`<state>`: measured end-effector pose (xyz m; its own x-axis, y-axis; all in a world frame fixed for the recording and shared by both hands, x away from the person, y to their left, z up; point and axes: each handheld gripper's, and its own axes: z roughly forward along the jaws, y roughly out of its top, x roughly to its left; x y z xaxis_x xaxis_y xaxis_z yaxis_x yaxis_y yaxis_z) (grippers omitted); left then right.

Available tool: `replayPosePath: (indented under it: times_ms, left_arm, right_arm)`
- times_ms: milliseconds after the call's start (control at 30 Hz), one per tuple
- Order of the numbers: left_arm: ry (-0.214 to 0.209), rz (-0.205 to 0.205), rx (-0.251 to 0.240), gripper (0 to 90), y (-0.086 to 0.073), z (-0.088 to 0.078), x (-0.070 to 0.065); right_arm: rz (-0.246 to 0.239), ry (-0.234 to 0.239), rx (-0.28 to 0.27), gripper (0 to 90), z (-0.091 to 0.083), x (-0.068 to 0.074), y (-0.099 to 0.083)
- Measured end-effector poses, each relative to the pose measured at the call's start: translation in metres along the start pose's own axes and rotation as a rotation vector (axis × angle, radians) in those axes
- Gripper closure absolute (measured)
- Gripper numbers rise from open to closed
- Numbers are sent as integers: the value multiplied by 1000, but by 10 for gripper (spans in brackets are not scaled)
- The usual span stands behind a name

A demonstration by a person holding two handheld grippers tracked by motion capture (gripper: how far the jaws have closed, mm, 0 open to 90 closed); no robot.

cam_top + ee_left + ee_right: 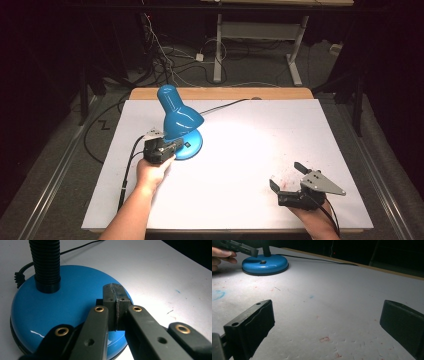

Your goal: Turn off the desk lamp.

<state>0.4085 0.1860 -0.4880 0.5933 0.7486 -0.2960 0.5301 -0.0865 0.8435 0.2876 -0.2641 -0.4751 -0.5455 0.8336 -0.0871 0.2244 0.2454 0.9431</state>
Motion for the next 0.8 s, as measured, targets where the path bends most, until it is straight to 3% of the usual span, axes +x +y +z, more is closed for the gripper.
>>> replayPosePath:
  times_ms: [367,800]
  left_arm:
    - [-13,-6,26,879,0,12,0]
    - [-26,-20,34,879,1,14,3]
  right_arm:
    - [1,-1,0,3,0,-1,0]
    - [1,-4,2,3,-1,-1,-1]
